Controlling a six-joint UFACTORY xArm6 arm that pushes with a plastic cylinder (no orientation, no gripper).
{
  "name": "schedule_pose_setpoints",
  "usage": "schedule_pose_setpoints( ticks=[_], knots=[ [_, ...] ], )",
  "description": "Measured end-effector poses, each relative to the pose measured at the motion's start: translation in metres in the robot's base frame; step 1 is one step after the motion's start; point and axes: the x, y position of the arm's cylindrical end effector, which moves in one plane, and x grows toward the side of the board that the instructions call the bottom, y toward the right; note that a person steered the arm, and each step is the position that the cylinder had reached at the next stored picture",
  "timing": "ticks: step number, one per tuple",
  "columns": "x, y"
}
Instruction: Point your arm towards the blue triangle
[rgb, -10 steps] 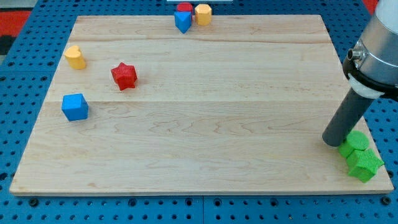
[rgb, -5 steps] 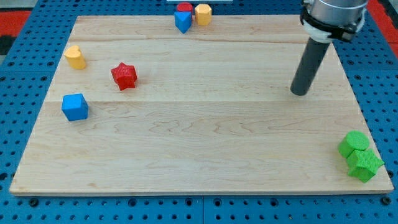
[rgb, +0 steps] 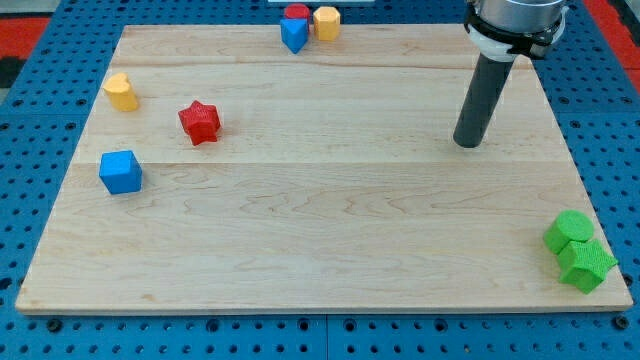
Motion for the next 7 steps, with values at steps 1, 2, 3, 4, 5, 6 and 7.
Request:
schedule_pose_setpoints(
  ticks=[1, 2, 3, 4, 5, 6, 7],
  knots=[
    [-0.0003, 0.0],
    [-0.0012, 0.0],
    [-0.0016, 0.0],
    [-0.0017, 0.0],
    [-0.002, 0.0],
    [-0.0027, -0.0002],
    [-0.0041, -0.0007]
  ],
)
